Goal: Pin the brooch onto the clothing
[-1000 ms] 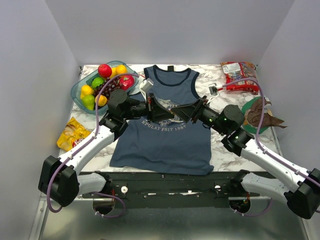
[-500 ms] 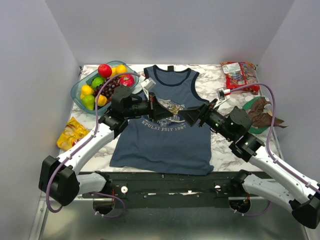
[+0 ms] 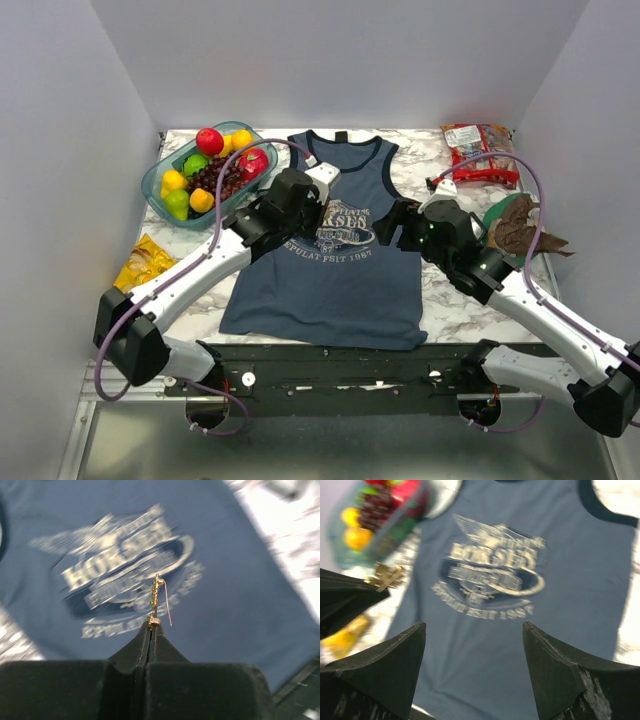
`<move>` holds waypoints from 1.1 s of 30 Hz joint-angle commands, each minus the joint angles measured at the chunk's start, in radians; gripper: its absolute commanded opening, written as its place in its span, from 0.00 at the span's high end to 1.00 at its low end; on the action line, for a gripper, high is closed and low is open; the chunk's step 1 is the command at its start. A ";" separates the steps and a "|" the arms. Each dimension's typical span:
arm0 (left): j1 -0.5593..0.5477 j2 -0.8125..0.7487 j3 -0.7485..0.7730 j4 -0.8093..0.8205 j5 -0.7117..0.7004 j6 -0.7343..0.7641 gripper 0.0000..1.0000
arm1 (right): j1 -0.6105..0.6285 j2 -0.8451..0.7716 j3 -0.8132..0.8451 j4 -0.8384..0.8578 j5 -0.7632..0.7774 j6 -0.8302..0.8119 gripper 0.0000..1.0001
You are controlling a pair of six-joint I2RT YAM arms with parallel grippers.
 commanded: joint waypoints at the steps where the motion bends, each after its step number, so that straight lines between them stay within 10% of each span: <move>1: 0.003 0.061 0.049 -0.158 -0.306 0.107 1.00 | 0.000 0.041 0.030 -0.143 0.121 0.019 0.15; 33: -0.183 0.664 0.513 -0.593 -0.811 0.193 1.00 | -0.175 0.141 -0.057 -0.102 0.152 -0.043 0.10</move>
